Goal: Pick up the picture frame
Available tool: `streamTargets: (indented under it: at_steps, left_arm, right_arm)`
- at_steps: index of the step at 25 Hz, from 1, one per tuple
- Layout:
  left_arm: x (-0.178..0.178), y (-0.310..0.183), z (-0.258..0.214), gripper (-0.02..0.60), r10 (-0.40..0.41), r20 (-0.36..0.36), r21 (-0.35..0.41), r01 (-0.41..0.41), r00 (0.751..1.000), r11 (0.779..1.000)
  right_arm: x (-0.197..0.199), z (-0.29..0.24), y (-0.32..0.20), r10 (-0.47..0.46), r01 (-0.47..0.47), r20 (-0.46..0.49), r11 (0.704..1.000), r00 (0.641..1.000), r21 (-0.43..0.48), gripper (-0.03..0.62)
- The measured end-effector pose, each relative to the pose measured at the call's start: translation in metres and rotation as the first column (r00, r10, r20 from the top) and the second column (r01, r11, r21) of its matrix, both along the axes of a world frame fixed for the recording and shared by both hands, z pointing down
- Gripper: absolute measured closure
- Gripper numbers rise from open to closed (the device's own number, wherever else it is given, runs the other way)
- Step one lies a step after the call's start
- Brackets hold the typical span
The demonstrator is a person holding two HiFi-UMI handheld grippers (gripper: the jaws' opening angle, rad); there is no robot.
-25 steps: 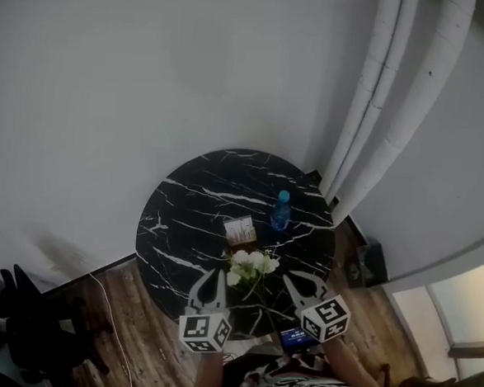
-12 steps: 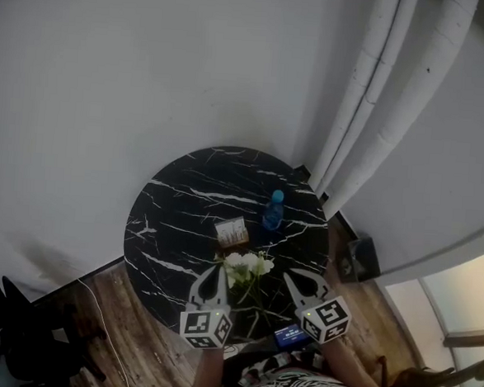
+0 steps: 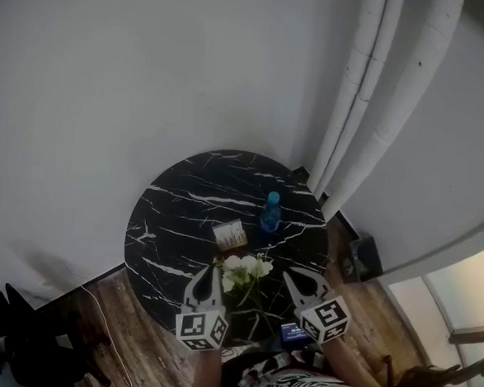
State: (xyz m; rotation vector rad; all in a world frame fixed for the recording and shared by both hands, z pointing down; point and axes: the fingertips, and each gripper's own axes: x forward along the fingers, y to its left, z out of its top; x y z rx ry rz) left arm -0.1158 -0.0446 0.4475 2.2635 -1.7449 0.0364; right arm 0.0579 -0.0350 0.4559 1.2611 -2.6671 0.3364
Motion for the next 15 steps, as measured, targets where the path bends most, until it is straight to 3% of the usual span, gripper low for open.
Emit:
streamTargets:
  at_steps: [10,15]
  left_arm:
    - [-0.008,-0.004,0.007,0.568,-0.022,-0.002,-0.017,0.022,1.000,1.000]
    - [-0.011,-0.018,0.019,0.568,-0.020,0.002,-0.042,0.020,1.000,0.999]
  right_arm:
    - [-0.003,0.006,-0.016,-0.028,0.028,-0.018,0.999,0.999,-0.016,0.576]
    - [-0.012,0.023,-0.029,-0.067,0.066,-0.025,0.996,0.997,-0.066,0.576]
